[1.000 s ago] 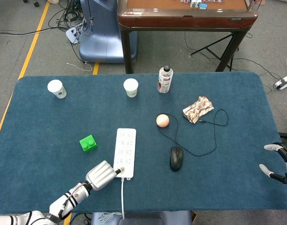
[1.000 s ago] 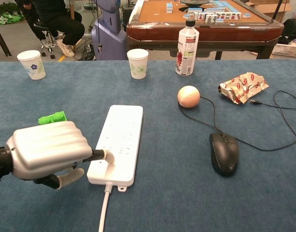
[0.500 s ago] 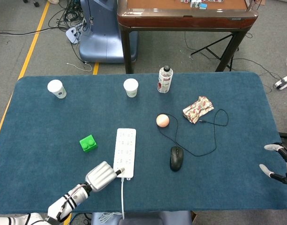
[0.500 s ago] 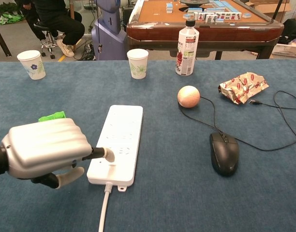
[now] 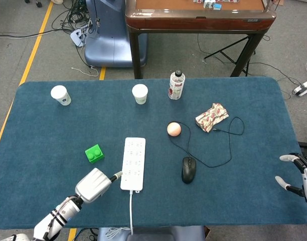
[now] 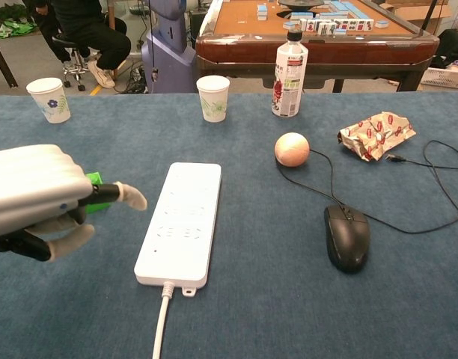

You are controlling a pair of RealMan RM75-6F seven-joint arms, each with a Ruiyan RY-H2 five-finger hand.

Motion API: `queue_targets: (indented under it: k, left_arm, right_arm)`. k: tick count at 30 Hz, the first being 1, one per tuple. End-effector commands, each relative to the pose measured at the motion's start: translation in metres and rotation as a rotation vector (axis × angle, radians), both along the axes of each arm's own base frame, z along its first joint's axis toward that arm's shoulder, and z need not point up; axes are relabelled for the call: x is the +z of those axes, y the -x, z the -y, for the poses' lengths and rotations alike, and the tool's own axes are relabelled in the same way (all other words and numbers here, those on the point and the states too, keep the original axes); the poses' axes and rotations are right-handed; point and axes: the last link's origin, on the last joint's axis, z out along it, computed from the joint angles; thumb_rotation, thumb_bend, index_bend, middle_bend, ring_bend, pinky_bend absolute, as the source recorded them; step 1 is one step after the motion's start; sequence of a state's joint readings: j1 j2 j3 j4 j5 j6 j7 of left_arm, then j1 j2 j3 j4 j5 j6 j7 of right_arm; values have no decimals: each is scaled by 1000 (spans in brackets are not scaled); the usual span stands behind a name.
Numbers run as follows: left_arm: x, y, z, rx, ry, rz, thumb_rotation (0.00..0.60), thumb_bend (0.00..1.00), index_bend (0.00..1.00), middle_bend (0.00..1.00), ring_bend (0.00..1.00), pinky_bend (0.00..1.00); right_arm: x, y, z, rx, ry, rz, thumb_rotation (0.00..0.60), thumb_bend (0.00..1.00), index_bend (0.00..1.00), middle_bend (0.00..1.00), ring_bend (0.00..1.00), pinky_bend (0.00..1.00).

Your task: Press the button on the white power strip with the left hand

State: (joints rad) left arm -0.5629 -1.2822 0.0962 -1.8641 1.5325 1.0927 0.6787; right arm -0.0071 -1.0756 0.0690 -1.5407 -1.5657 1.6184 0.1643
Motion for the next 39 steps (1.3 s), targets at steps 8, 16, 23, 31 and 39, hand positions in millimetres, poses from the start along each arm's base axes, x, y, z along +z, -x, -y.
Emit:
queue_targets:
  k: [8,16,23,31,39]
  left_arm:
    - [51,54,-13,154,-141,166,600,587,229,723,646,930]
    - [70,89,-13,232,-235,235,600,587,246,723,638,897]
    - [84,113,-5,279,-349,259,600,587,238,722,632,890]
    - [103,137,11,353,-416,335,600,586,226,717,627,888]
    - [116,148,21,406,-510,271,600,586,273,716,626,887]
  right_arm:
    - [-11,-3,7,-22,-28,-33,600,95,379,388,389,490]
    - [-17,-4,11,-33,-46,-55,600,95,380,388,389,490]
    - [-20,-4,13,-41,-52,-64,600,95,380,388,389,490]
    - [-24,-4,16,-48,-63,-77,600,95,379,388,389,490]
    - [-23,-5,17,-42,-60,-80,600,95,380,388,389,490]
